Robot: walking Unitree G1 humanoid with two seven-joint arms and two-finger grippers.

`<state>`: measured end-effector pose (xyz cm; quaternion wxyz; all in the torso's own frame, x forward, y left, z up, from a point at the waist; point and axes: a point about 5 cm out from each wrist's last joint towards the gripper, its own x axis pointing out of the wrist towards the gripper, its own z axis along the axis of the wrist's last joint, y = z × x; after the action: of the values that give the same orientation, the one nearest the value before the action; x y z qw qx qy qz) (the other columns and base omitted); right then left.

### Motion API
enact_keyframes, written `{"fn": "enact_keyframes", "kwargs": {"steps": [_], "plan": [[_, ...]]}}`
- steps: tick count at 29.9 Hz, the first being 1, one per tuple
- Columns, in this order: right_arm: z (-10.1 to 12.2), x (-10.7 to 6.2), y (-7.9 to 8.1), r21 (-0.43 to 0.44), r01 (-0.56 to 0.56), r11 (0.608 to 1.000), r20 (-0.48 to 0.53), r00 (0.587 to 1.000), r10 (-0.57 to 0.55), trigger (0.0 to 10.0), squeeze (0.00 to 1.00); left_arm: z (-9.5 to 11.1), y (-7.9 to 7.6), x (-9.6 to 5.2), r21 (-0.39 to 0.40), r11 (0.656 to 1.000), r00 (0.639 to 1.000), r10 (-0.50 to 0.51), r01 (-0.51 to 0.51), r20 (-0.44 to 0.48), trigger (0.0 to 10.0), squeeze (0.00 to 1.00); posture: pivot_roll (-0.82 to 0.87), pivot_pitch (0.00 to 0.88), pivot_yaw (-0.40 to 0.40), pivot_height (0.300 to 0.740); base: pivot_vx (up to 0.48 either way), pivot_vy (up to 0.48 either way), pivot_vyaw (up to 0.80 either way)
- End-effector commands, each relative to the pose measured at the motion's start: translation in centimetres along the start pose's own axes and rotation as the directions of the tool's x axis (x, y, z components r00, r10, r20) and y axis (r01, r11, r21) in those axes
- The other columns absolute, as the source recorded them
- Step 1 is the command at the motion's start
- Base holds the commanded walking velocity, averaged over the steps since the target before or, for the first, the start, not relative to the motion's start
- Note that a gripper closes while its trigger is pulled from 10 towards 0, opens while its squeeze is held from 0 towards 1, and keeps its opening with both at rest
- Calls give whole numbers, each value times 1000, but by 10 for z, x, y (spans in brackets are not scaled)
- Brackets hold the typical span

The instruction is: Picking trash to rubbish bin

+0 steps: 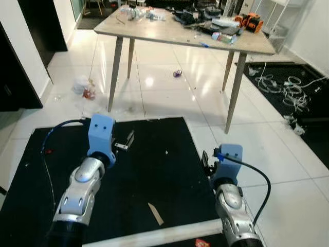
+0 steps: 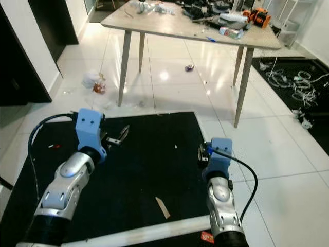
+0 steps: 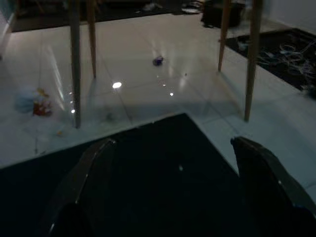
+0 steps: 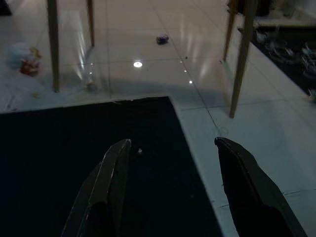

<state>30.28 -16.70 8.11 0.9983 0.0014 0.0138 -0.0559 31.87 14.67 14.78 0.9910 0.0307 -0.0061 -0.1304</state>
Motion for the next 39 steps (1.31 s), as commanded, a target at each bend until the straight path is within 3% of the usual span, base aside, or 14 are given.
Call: {"fn": "enact_keyframes", "kwargs": {"steps": [1, 39], "plan": [[1, -1, 5, 12, -10, 1000, 2, 1000, 10, 10000, 0, -2, 5, -3, -8, 1000, 1000, 14, -14, -3, 10000, 0, 28, 99, -2, 740, 300, 0, 0], [4, -5, -2, 24, 22, 999, 9, 1000, -22, 10000, 0, 1, 2, 2, -6, 1000, 1000, -12, 13, 7, 10000, 0, 12, 97, 12, 740, 304, 0, 0]]}}
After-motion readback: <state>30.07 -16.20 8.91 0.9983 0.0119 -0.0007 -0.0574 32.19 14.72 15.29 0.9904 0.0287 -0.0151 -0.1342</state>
